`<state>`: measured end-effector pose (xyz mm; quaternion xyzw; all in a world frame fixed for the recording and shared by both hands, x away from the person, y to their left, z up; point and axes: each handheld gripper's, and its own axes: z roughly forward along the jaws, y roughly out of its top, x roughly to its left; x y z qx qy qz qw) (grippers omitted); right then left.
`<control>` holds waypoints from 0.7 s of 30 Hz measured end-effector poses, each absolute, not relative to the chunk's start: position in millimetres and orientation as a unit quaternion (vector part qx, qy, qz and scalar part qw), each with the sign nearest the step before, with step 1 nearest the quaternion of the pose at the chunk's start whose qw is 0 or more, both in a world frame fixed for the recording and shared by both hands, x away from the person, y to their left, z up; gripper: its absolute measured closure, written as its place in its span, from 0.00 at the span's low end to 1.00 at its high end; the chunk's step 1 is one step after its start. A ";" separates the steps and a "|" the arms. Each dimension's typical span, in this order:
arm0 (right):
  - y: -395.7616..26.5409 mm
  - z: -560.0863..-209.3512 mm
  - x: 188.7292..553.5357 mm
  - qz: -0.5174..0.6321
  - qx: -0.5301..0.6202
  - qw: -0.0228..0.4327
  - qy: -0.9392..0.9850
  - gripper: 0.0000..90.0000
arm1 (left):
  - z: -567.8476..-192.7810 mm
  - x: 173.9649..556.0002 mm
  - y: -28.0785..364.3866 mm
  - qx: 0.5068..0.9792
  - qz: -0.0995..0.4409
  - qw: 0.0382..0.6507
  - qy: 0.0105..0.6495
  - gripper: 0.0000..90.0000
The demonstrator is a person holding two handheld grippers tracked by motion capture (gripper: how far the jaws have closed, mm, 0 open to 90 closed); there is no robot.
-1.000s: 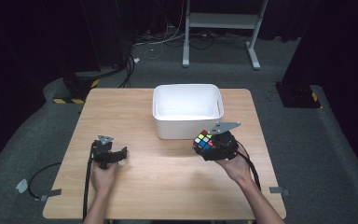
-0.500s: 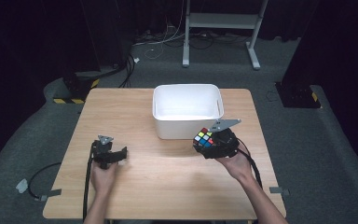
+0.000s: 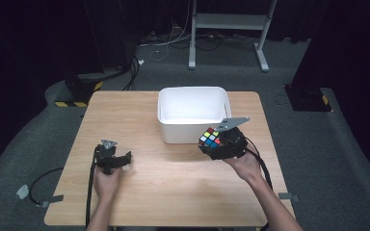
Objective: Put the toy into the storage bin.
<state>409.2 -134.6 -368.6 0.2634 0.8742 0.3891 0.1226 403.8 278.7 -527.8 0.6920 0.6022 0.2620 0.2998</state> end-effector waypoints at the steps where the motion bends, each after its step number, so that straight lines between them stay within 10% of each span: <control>1: -134.6 -367.7 409.6 0.390 0.263 0.122 0.874 0.38 | -527.8 403.8 278.6 0.692 0.262 0.300 0.602 0.18; 21: -135.9 -348.1 418.2 0.404 0.262 0.116 0.869 0.38 | -527.7 403.5 278.8 0.692 0.262 0.300 0.602 0.18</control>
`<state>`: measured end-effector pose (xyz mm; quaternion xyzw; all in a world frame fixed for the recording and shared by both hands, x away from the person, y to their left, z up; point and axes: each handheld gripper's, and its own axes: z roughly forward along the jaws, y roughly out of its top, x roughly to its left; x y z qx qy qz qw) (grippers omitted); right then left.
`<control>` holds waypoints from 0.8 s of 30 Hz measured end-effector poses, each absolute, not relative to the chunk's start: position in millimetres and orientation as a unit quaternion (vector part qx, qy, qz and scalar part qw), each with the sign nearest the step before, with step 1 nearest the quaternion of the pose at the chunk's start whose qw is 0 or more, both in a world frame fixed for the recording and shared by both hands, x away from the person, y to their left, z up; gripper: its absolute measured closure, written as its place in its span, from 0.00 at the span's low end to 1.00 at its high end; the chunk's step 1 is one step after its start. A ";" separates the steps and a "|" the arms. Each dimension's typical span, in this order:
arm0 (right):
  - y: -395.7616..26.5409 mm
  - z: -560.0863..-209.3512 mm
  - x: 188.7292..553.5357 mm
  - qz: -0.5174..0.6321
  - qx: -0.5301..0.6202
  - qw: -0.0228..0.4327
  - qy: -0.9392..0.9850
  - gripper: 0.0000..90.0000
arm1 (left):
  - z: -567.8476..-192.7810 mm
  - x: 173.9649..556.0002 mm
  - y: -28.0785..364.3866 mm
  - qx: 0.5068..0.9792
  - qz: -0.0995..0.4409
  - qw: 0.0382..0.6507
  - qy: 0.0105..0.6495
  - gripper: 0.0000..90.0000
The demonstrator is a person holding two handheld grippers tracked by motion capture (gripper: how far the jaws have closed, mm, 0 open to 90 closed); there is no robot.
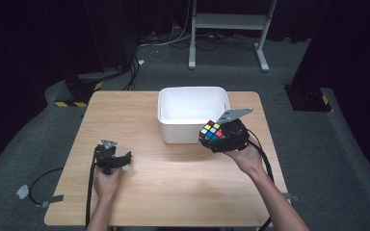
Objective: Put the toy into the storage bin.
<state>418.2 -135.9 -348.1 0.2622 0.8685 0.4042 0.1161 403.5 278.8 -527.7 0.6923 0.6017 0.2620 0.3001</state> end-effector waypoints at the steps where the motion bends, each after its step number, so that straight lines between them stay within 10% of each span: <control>1: -135.2 -347.6 418.8 0.405 0.260 0.116 0.869 0.38 | -527.8 403.5 278.7 0.692 0.262 0.300 0.602 0.18; 24: -137.1 -335.9 431.6 0.409 0.263 0.116 0.866 0.38 | -527.8 403.7 278.7 0.692 0.262 0.300 0.602 0.18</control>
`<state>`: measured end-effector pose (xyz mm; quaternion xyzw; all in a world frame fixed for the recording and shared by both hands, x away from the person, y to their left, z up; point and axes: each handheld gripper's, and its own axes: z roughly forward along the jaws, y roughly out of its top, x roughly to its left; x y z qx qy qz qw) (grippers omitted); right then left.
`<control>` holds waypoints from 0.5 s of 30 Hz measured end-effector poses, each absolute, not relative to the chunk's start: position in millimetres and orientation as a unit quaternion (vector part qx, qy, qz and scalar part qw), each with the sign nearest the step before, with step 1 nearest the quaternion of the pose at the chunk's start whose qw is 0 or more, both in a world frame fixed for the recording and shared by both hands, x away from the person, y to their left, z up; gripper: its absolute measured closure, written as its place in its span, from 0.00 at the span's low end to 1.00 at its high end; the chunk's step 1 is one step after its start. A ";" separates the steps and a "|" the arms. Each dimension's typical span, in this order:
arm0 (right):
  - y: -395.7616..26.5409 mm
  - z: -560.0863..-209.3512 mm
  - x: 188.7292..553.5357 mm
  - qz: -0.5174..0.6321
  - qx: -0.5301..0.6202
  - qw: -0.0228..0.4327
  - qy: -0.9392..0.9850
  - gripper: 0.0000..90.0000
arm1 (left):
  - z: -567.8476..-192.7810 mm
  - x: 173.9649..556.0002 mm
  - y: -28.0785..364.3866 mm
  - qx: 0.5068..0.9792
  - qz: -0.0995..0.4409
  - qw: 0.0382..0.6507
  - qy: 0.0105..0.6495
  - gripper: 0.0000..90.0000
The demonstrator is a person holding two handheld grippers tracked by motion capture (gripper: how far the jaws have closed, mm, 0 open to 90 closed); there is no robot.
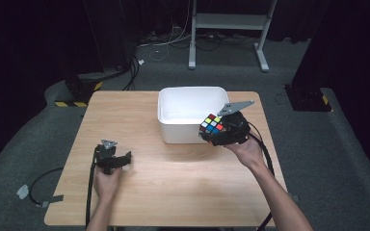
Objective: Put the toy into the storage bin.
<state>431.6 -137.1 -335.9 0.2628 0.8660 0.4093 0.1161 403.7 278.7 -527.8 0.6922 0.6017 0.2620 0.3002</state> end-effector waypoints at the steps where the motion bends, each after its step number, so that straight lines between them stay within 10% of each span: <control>1: -137.7 -335.1 432.2 0.412 0.265 0.114 0.864 0.38 | -527.8 403.7 278.6 0.692 0.262 0.300 0.602 0.18; 15: -134.7 -328.5 449.5 0.417 0.276 0.109 0.859 0.38 | -527.8 403.5 278.7 0.692 0.262 0.300 0.602 0.18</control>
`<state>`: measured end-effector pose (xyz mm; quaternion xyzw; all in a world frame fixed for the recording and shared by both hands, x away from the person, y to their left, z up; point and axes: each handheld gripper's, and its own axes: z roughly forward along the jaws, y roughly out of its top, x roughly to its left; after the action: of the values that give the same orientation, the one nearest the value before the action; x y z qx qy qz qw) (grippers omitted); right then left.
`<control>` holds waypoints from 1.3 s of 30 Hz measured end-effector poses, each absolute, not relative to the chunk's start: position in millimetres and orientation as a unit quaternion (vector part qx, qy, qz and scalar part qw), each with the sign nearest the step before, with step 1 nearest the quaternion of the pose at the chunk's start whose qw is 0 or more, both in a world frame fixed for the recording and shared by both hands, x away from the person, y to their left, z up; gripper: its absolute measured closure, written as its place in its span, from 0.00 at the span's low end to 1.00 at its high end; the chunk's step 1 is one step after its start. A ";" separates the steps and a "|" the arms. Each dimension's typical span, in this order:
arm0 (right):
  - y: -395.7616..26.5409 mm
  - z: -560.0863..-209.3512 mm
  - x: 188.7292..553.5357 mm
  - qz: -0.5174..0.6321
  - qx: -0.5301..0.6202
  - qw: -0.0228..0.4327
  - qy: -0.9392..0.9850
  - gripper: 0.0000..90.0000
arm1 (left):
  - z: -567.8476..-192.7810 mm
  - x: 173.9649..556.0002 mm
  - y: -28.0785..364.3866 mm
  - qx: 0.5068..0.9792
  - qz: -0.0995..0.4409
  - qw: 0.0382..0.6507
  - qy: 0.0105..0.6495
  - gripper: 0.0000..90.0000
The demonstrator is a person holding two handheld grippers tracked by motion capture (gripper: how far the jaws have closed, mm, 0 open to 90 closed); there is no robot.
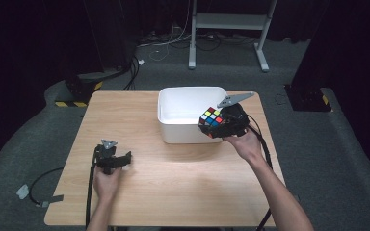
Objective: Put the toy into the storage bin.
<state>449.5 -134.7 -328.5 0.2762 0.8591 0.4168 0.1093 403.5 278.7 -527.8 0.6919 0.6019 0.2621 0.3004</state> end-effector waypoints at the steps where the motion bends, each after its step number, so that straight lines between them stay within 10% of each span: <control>1: -133.9 -328.6 450.6 0.415 0.278 0.109 0.860 0.38 | -527.7 403.0 278.7 0.693 0.262 0.300 0.601 0.18; 39: -114.7 -333.3 503.0 0.403 0.329 0.131 0.844 0.38 | -527.9 402.3 278.4 0.692 0.261 0.302 0.601 0.18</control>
<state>503.0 -114.7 -333.3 0.3292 0.8437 0.4033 0.1311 402.3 278.4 -527.9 0.6922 0.6010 0.2612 0.3023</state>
